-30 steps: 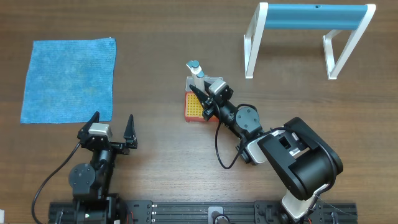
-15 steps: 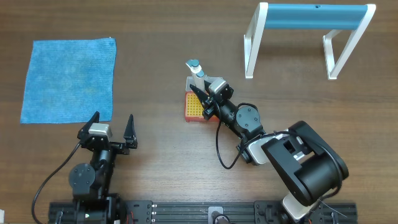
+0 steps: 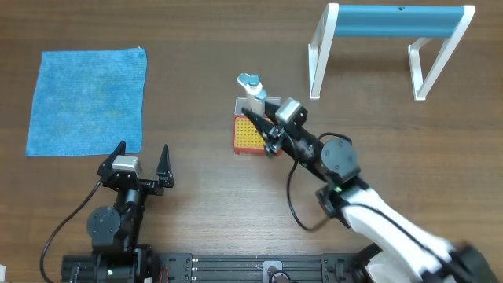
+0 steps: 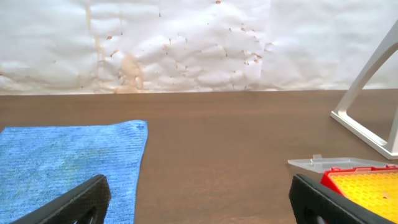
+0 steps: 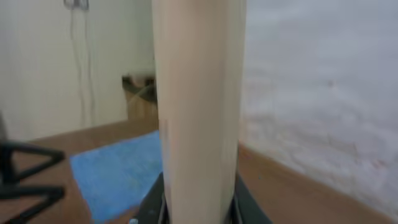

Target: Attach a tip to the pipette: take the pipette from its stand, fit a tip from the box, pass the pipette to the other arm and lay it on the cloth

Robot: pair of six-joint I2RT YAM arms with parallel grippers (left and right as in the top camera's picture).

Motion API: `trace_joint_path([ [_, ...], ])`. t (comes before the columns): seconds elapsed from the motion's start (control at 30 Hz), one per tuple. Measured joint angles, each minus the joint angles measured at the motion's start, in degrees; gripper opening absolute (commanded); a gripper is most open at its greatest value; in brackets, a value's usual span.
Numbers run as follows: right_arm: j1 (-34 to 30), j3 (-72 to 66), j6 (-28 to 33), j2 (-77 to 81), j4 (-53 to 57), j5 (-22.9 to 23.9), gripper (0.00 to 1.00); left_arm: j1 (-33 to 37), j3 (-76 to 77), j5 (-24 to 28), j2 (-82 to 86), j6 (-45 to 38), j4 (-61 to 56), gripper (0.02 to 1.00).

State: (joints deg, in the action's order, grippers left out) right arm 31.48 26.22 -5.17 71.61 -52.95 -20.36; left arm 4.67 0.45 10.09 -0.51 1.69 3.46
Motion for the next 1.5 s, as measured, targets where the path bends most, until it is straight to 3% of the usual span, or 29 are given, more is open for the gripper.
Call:
trace_joint_path([
  [0.17,0.0,10.7,-0.1,-18.7,44.5,-2.1,0.082,0.0,0.0,0.0,0.0,0.0,0.0,0.928],
  [0.47,0.0,12.4,-4.9,-22.1,64.6,-2.4,0.084,0.0,0.0,0.0,0.0,0.0,0.0,0.928],
  [0.5,0.0,12.4,-6.4,-22.1,64.7,-2.6,0.077,0.0,0.0,0.0,0.0,0.0,0.0,0.928],
  [0.57,0.0,12.4,-15.0,-22.1,64.5,-4.3,0.080,0.0,0.0,0.0,0.0,0.0,0.0,0.928],
  [0.73,0.0,12.4,-25.4,-22.0,64.5,-5.4,0.082,0.0,0.0,0.0,0.0,0.0,0.0,0.928],
  [0.77,0.0,12.4,-27.1,-21.9,64.5,-5.4,0.080,0.0,-0.1,3.0,0.0,5.9,-1.9,0.928],
  [0.83,0.0,12.4,-29.8,-21.9,64.5,-5.8,0.082,0.0,-0.1,13.2,0.0,33.0,-5.2,0.928],
  [0.9,0.0,12.4,-31.2,-21.8,64.5,-6.4,0.082,0.0,0.0,20.1,0.0,57.8,-2.1,0.928],
  [0.97,0.0,12.4,-33.2,-21.4,64.5,-6.8,0.084,0.0,-0.1,21.1,0.0,78.5,-1.6,0.930],
  [1.03,0.0,12.4,-34.0,-21.0,64.5,-8.2,0.080,0.0,-0.1,20.8,-0.1,88.1,-3.4,0.930],
  [1.1,0.0,12.4,-34.9,-20.1,64.5,-11.9,0.082,0.0,-0.1,21.1,-0.2,95.3,-10.4,0.801],
  [1.13,0.0,12.4,-35.1,-19.8,64.5,-12.9,0.082,0.0,-0.1,21.7,-0.6,97.5,-13.0,0.801],
  [1.2,0.0,12.4,-36.3,-18.4,64.5,-14.7,0.082,0.0,0.1,24.9,-2.8,100.6,-16.7,0.947],
  [1.27,0.0,12.4,-37.3,-17.0,64.3,-15.6,0.082,0.0,1.0,31.1,-9.1,100.6,-18.9,0.961],
  [1.5,-0.1,12.4,-38.4,-15.3,57.3,-22.3,0.082,-0.6,20.3,52.5,-38.9,83.4,-26.9,0.963],
])
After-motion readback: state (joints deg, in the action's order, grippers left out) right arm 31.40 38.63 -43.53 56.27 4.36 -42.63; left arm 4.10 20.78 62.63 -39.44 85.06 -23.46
